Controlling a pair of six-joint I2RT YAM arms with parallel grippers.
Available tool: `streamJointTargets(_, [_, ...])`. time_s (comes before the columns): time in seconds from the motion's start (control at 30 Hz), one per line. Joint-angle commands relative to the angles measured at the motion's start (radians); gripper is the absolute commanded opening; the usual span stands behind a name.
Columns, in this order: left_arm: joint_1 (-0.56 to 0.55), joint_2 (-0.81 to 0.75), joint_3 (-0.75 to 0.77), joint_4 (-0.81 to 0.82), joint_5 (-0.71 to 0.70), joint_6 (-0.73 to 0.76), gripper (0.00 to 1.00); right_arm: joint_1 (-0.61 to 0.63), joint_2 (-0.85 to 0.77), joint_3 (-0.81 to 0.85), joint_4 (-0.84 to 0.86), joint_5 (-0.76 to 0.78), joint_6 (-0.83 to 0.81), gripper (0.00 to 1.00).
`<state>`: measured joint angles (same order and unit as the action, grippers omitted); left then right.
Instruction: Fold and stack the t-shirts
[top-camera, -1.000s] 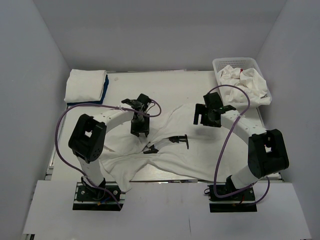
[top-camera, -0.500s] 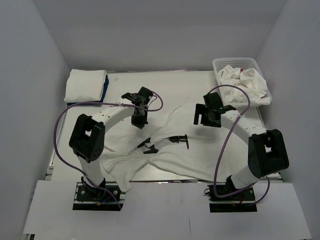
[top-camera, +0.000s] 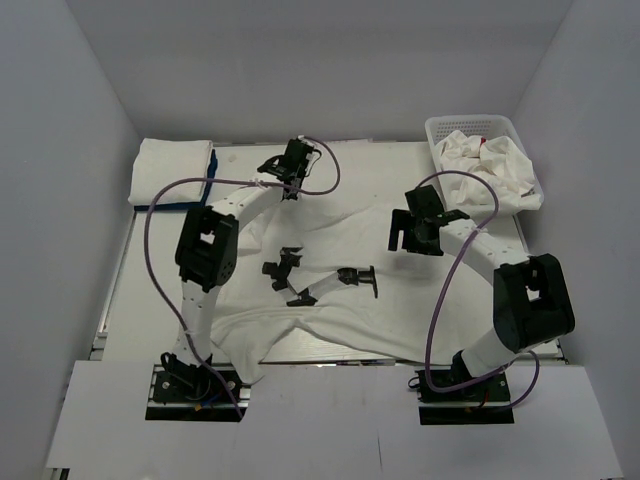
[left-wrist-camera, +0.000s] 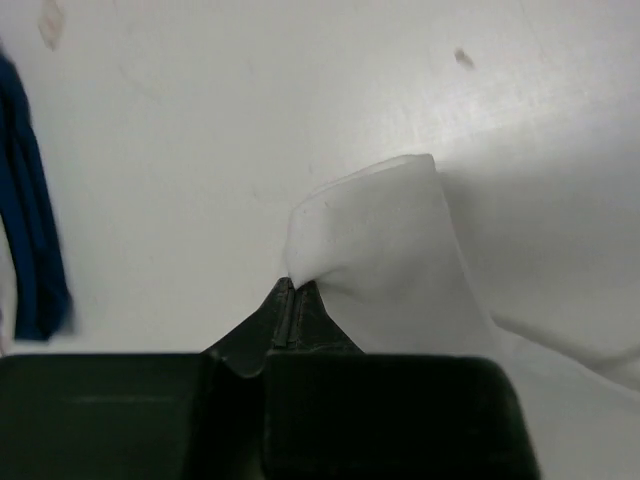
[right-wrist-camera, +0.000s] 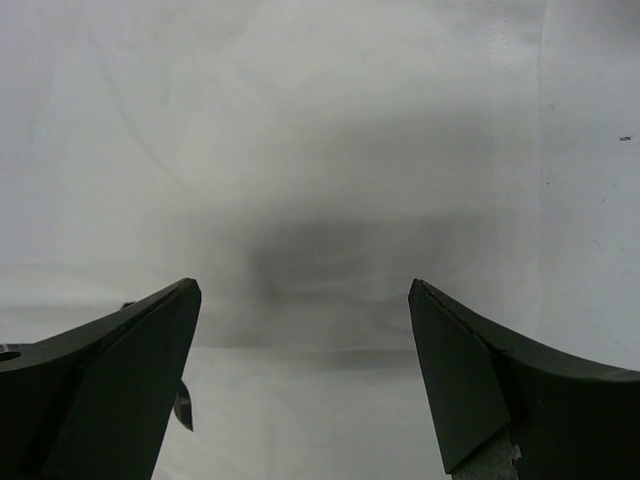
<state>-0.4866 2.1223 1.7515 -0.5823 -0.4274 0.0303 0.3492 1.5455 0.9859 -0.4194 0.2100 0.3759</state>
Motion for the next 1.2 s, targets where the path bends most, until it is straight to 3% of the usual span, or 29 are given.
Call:
streamJointTargets(0.0, [0.031,0.086,0.104,0.246,-0.098,0.261,0.0,0.002,0.022,0.051,-0.025,0.048,-0.014,0.9])
streamJointTargets(0.07, [0.043,0.154,0.128,0.344,-0.129,0.38,0.0,0.004,0.033,0.056,-0.035,0.066,-0.022,0.9])
streamJointTargets(0.2, [0.097,0.188,0.169,0.52,-0.067,0.454,0.0,0.002,0.045,0.076,-0.048,0.074,-0.017,0.9])
streamJointTargets(0.23, [0.108,0.188,0.18,0.554,-0.066,0.465,0.25,0.002,0.045,0.077,-0.045,0.071,-0.017,0.9])
streamJointTargets(0.3, [0.123,0.2,0.189,0.637,-0.1,0.487,0.52,0.004,0.041,0.074,-0.041,0.066,-0.019,0.9])
streamJointTargets(0.37, [0.123,0.2,0.201,0.653,-0.111,0.467,1.0,0.004,0.039,0.079,-0.039,0.058,-0.017,0.9])
streamJointTargets(0.43, [0.123,0.154,0.236,0.514,-0.084,0.403,1.0,0.004,0.034,0.077,-0.039,0.052,-0.015,0.9])
streamJointTargets(0.57, [0.132,0.087,0.246,0.219,0.001,0.139,1.0,0.005,0.013,0.053,-0.015,0.028,-0.003,0.9])
streamJointTargets(0.63, [0.158,0.062,0.208,0.053,0.062,0.024,1.0,0.005,0.01,0.046,-0.012,0.012,0.0,0.9])
streamJointTargets(0.7, [0.193,0.024,0.125,-0.003,0.172,-0.14,1.0,0.004,0.01,0.04,-0.012,0.006,0.003,0.9])
streamJointTargets(0.87, [0.264,-0.008,-0.061,0.005,0.401,-0.352,1.0,0.004,0.011,0.046,-0.013,-0.012,-0.003,0.9])
streamJointTargets(1.17, [0.362,-0.048,-0.236,0.211,0.617,-0.457,1.0,0.004,0.004,0.039,-0.018,0.018,-0.008,0.9])
